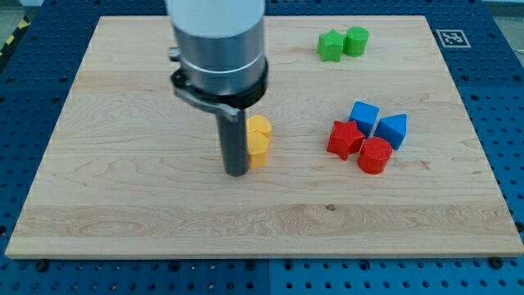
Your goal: Place the yellow heart diagonal to green star
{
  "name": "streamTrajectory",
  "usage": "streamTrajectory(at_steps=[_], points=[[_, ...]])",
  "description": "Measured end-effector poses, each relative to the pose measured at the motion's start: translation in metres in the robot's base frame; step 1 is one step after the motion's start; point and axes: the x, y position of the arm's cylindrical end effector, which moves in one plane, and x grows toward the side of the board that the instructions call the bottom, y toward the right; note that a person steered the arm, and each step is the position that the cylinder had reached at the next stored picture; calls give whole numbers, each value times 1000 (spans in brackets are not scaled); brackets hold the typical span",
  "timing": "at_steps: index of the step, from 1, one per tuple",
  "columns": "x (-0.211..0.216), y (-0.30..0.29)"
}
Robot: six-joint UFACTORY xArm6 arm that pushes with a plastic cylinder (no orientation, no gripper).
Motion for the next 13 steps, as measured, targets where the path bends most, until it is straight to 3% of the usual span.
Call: streamTrajectory(at_steps=[7,10,13], points=[[-111,49],[-151,127],[-196,122]])
